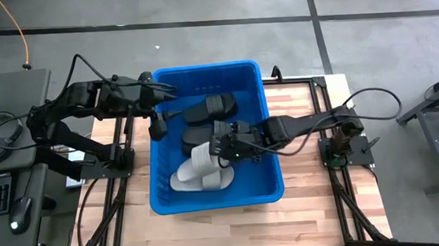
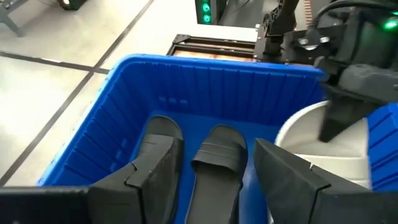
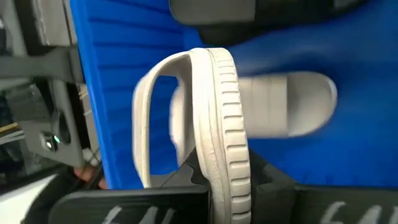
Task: Pick and place slides into bin
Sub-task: Put the gray slide into the blue container
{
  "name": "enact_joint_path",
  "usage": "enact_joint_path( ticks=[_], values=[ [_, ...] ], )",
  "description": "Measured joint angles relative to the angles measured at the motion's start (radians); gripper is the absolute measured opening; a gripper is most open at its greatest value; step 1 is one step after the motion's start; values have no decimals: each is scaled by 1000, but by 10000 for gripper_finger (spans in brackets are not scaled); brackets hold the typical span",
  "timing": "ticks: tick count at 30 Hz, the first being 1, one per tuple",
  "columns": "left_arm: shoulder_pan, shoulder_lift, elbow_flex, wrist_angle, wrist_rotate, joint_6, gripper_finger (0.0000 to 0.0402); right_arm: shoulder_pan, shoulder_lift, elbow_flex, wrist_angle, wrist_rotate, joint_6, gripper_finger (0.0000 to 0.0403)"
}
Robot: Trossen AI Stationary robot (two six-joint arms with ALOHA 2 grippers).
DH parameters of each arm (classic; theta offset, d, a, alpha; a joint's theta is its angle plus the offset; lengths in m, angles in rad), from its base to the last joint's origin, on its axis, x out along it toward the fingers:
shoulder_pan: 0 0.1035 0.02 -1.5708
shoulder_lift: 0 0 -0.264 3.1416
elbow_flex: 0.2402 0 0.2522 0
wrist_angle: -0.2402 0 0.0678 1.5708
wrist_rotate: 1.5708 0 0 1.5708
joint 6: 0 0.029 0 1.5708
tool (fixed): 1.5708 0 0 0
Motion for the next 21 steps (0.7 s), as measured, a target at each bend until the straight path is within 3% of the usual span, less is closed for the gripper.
enact_joint_path(
  ticks=[3, 13, 21],
  values=[
    [0, 0, 0, 0, 1, 19, 207, -21, 11, 0, 11, -11, 1, 5],
    [0, 0, 0, -2, 1, 31, 207, -79, 114, 0, 94, -214, -63, 5],
    [0, 0, 0, -2, 3, 55, 207, -105, 163, 0, 58, -297, -106, 5]
  ],
)
